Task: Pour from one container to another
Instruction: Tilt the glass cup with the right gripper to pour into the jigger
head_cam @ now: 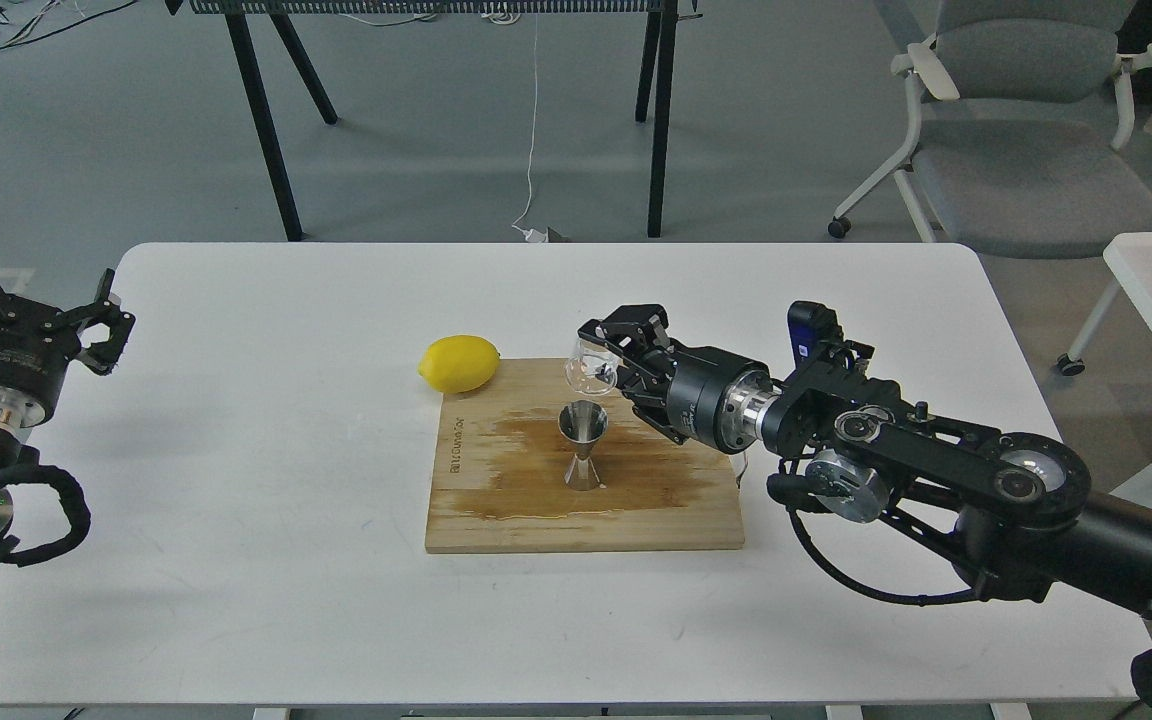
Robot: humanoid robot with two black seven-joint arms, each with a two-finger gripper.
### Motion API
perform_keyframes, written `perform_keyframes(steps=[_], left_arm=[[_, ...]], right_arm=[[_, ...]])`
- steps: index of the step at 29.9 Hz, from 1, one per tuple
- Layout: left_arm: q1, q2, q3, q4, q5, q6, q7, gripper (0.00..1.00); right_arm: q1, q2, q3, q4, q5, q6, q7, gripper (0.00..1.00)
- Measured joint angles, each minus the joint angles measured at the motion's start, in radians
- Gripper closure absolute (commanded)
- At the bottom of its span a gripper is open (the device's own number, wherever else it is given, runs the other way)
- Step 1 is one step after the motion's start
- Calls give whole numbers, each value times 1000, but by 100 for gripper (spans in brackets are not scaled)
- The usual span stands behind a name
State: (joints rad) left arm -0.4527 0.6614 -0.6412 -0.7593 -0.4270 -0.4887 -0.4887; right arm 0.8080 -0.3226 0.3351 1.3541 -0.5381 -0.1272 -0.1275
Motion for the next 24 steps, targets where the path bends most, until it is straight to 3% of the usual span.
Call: perform_keyframes(steps=[24], left_arm=[[5, -2, 0, 0, 0, 0, 0, 1]], right_arm=[[68, 17, -84, -13, -2, 2, 0, 61]])
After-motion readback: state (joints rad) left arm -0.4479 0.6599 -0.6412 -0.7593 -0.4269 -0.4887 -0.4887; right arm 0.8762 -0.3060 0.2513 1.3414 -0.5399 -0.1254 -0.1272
